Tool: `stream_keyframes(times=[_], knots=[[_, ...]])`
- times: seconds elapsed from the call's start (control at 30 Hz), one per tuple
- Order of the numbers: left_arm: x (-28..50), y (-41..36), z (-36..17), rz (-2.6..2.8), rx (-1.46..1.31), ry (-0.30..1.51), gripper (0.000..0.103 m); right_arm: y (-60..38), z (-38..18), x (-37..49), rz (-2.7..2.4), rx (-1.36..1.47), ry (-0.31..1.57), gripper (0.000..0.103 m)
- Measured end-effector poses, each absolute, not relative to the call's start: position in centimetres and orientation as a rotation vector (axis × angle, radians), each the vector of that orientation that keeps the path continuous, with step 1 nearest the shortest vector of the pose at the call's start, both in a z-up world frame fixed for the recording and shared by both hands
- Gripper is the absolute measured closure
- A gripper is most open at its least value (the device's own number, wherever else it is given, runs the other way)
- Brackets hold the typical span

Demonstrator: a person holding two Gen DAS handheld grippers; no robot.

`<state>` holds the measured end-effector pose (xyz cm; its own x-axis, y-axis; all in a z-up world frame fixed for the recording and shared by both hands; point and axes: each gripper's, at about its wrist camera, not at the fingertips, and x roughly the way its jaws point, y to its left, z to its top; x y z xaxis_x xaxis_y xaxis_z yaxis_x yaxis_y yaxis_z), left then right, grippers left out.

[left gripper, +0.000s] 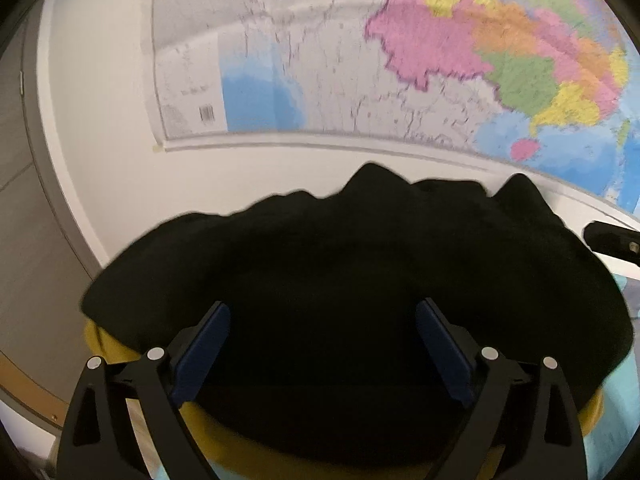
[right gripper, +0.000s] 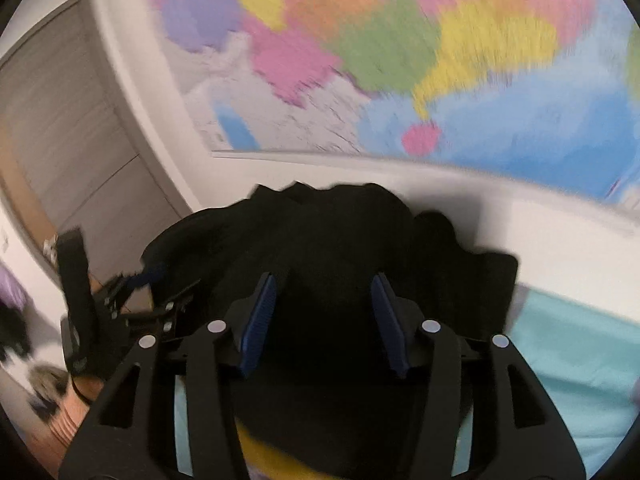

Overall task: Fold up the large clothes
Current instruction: 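Lower the jacket onto the stack and open both grippers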

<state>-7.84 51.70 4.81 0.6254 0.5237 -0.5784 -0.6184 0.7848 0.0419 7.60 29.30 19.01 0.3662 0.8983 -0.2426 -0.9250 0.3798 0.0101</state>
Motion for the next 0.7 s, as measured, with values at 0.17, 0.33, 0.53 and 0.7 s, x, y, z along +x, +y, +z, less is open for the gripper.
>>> stream_keyframes(times=[0.17,0.33,0.53,0.7], knots=[[-10.1,49.5,4.9,0.585,-0.18,0.565,0.012,27.8,16.1,3.9,1.168,-0.258,0.127,0.049],[-9.0,49.6,2.3,0.561,-0.202,0.625,0.011,29.3,12.8,4.2,1.12,-0.344,0.146,0.049],[-10.1,47.6,2.9,0.61,-0.196,0.58,0.011,27.8,12.3,2.9,1.106,-0.272,0.098,0.043],[-11.8,45.1,3.3,0.649,-0.201,0.539,0.007,26.0,11.6,1.0,1.106,-0.261,0.053,0.037]])
